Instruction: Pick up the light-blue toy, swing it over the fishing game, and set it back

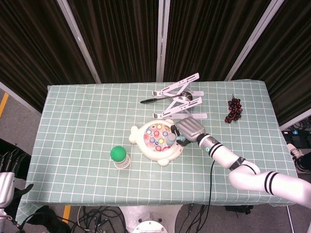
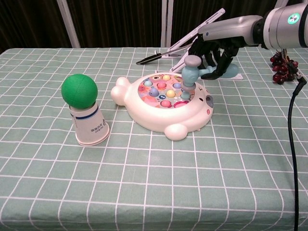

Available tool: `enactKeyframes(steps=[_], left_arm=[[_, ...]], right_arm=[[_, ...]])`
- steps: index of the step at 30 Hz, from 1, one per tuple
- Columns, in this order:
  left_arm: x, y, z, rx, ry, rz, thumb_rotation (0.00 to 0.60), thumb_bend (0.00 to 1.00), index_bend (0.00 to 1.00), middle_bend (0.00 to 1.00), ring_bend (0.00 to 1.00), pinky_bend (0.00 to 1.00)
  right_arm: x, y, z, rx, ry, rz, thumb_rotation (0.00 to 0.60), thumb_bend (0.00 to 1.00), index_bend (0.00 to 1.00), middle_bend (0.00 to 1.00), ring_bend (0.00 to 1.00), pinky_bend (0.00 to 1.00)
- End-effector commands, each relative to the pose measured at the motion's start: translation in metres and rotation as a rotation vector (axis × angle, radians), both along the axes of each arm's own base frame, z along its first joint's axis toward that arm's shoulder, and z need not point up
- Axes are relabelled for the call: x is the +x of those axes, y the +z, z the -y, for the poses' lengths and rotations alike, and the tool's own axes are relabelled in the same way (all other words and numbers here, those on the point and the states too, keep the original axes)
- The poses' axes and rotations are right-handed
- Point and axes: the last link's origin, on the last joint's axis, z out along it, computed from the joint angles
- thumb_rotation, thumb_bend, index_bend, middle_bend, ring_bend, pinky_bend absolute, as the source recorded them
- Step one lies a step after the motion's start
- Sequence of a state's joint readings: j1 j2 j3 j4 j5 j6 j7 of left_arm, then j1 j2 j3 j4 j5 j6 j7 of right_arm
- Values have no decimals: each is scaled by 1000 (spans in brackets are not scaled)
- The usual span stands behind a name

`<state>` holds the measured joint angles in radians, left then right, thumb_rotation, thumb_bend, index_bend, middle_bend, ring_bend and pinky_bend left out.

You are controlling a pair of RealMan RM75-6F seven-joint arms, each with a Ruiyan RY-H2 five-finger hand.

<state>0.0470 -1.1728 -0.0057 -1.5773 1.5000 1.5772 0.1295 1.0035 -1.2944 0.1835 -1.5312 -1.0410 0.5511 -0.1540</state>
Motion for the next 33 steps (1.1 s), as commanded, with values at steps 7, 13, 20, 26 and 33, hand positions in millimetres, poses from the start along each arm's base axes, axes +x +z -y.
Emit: enactKeyframes(steps=[7,13,20,26,33], left_arm=[[-1,0,1,3,-1,0,600,0,136,41,0,0],[0,1,1,2,-1,-1,600,0,136,41,0,0],[0,0,0,2,-4,-1,600,0,136,41,0,0],[-3,0,2,2,10,3,600,0,135,41,0,0],[-4,1,3,8,11,3,600,0,136,41,0,0]], right_arm=[[3,-20,1,-8,-16,-52,600,531,792,693,560,693],[11,-4,1,-34,-44,32,600,531,792,693,561,693],[19,-8,2,-27,-22,36,600,532,792,693,561,693],[19,-30,4,2,-16,-21,600,531,792,693,561,693],[26,-28,2,-13,-37,41,600,532,799,690,561,693]])
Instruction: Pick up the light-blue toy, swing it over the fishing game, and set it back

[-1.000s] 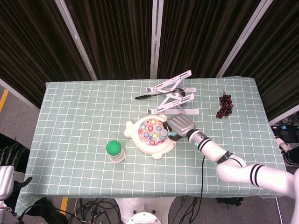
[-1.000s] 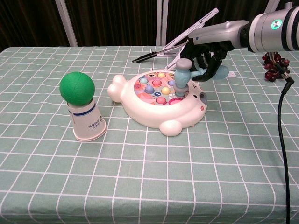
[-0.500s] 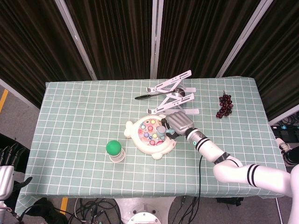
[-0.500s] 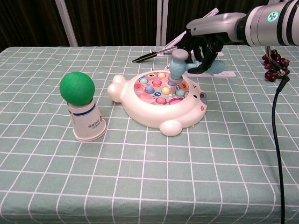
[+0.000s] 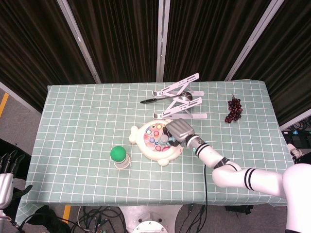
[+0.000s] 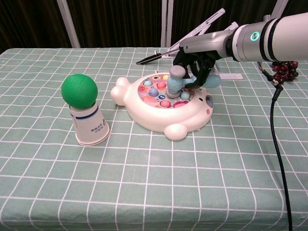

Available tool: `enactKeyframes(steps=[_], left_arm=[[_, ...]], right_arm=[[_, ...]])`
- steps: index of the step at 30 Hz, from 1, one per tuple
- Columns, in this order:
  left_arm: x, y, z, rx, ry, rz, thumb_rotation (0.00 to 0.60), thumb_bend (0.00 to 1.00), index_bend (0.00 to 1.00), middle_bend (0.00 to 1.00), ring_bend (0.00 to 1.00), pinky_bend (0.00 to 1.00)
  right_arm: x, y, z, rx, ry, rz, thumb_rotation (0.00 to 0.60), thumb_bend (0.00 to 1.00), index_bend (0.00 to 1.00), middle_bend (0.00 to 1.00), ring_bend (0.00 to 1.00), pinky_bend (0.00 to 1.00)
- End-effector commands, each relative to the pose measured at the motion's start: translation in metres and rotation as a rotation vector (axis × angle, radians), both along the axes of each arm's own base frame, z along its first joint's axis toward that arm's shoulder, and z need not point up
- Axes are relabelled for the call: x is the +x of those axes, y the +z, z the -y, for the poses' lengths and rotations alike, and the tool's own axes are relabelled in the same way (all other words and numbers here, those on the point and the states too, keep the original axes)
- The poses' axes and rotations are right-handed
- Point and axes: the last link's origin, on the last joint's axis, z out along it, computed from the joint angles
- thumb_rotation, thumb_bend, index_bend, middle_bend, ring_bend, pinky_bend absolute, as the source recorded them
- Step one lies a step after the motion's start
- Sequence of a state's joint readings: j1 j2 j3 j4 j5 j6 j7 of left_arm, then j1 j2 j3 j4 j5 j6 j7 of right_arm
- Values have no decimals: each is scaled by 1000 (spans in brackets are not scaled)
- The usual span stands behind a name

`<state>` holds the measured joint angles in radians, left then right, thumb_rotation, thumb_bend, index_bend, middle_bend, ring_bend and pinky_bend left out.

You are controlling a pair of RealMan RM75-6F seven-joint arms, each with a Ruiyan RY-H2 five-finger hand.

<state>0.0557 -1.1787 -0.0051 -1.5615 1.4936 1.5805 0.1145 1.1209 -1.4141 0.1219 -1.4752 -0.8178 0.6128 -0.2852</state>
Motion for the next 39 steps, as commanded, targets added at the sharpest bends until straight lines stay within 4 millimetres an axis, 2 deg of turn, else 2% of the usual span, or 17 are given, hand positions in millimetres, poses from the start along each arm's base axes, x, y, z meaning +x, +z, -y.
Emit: enactKeyframes(steps=[1,5,9,17,21,27,35,39], left_arm=[[0,1,0,2,-4,-2,600,0,136,41,0,0],[3,1,-1,2,-16,-2,600,0,136,41,0,0],[4,0,0,-1,-18,-3,600,0,135,41,0,0],[7,1,-1,-5,-22,-11,600,0,136,41,0,0],[10,0,-3,-11,-29,-16,600,0,136,41,0,0],[14,-1,-5,-17,-30,-21,600,0,136,41,0,0],[15,-1,-5,-18,-26,-24,600,0,136,41,0,0],[14,-1,-4,-18,-22,-23,600,0,136,41,0,0]], right_arm=[[6,12,-2,-20,-12,77,600,532,799,691,561,693],[3,30,-3,-54,-5,97,600,531,799,690,561,693],[-13,47,-4,-82,-30,97,600,531,799,691,561,693],[-77,64,-7,-117,-151,45,600,531,800,690,560,693],[-107,61,-11,-113,-207,31,600,531,801,688,558,693],[-134,47,-10,-109,-245,27,600,531,796,683,557,693],[-149,29,-9,-105,-245,19,600,512,736,620,534,634],[-153,26,-11,-111,-246,38,600,492,647,567,481,568]])
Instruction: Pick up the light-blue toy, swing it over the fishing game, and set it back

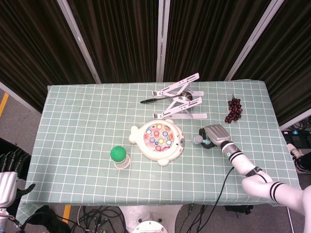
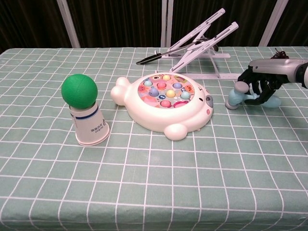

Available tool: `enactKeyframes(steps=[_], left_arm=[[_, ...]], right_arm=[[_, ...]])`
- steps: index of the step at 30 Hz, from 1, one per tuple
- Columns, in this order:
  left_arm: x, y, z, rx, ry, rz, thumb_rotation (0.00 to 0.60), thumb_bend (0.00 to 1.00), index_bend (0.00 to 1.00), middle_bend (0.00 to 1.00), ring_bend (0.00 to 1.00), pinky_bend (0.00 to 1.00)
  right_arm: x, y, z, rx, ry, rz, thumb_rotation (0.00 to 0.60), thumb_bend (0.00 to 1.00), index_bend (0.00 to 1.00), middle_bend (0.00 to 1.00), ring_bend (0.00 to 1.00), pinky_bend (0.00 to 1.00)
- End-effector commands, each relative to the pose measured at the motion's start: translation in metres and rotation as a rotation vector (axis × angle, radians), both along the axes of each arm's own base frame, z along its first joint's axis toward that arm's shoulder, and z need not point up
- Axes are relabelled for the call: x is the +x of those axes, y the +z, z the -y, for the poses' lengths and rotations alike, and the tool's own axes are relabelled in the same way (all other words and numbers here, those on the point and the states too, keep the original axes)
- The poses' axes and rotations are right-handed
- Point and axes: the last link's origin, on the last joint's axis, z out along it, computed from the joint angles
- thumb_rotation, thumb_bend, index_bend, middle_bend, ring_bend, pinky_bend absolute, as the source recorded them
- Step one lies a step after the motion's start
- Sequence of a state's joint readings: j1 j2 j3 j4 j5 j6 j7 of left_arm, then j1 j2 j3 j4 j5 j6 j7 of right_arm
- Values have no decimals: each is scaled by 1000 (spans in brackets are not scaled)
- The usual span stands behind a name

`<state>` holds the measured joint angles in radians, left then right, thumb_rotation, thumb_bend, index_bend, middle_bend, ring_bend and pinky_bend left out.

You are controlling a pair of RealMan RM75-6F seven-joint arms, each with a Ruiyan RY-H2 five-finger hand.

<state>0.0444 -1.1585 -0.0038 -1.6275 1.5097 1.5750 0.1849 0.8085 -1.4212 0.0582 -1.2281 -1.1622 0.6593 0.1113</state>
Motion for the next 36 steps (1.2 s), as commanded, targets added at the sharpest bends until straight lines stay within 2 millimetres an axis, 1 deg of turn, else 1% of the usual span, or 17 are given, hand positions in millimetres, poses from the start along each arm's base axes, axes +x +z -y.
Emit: enactKeyframes(steps=[1,6,9,11,19,22,25,26,30,36], left_arm=[[0,0,0,-1,-1,0,600,0,135,41,0,0],[0,0,0,0,-3,0,600,0,136,41,0,0],[-1,-1,0,-1,-1,1,600,0,136,41,0,0],[-1,-1,0,-2,0,1,600,0,136,41,0,0],[-1,0,0,0,-3,0,600,0,135,41,0,0],[-1,0,0,-2,-2,0,600,0,136,41,0,0],[-1,0,-1,-3,-4,-1,600,0,136,41,0,0],[-1,0,-1,-2,-5,-1,600,0,136,41,0,0],[0,0,-2,-4,-7,-3,600,0,136,41,0,0],[1,0,-3,-4,-9,-5,600,0,135,41,0,0]], right_arm=[[-2,-2,-2,-4,3,12,600,489,611,546,457,544],[-4,-3,-5,-3,8,25,600,487,487,475,361,456],[-4,-2,-7,0,13,27,600,487,415,437,313,414],[-4,-3,-8,3,15,28,600,487,384,420,294,398],[-5,-3,-14,9,28,26,600,487,312,384,253,363],[-7,-3,-17,9,36,15,600,477,272,365,230,336],[-9,-3,-21,8,37,19,600,421,235,344,202,305],[-9,-3,-22,7,37,22,600,386,227,337,193,295],[-10,-3,-26,5,37,36,600,305,217,333,190,287],[-11,0,-26,-12,41,43,600,296,212,333,190,285]])
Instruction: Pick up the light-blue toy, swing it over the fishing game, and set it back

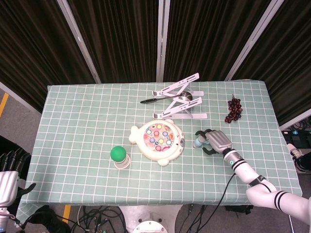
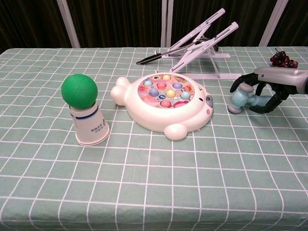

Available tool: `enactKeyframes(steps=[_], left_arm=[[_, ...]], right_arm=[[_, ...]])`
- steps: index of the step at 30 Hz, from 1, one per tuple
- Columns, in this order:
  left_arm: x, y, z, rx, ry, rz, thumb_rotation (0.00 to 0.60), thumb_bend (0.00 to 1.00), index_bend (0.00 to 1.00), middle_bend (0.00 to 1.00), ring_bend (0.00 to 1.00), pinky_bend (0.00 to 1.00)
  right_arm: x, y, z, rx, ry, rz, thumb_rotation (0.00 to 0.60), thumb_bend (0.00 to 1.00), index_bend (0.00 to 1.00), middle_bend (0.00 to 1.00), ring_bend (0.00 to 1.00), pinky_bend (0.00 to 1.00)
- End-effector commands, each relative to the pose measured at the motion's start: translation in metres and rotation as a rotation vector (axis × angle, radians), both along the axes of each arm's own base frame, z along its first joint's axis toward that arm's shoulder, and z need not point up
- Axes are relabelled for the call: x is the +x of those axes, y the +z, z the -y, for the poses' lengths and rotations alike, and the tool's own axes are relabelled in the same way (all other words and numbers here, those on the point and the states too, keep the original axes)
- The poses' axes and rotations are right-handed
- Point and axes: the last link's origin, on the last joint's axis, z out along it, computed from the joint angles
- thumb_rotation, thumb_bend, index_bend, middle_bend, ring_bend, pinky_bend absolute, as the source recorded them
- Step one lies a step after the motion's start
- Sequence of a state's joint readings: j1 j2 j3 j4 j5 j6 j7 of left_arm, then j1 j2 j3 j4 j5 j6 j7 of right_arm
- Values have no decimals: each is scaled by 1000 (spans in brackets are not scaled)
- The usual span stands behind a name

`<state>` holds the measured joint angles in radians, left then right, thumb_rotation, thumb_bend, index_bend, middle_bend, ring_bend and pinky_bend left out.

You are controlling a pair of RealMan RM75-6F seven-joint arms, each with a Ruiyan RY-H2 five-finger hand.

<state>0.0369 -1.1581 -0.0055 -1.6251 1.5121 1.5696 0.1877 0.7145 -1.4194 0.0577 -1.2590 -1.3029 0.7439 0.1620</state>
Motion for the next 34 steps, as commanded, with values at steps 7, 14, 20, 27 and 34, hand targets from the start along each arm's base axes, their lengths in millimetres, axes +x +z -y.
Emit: enactKeyframes(steps=[7,14,20,27,34], left_arm=[[0,0,-1,2,0,0,600,0,135,41,0,0],[0,0,-2,4,-3,4,600,0,136,41,0,0],[-4,-3,-6,12,-5,10,600,0,136,41,0,0],[-5,-7,-11,10,-12,17,600,0,136,41,0,0],[-4,-9,-14,10,-17,20,600,0,136,41,0,0]], right_arm=[[1,10,-8,-39,25,34,600,285,174,298,148,241],[-9,39,-30,-176,34,84,600,274,127,219,79,149],[-31,90,-72,-412,1,133,600,275,66,205,76,144],[-49,132,-136,-561,-38,149,600,273,8,79,0,58],[-46,141,-160,-542,-19,135,600,275,7,68,0,15]])
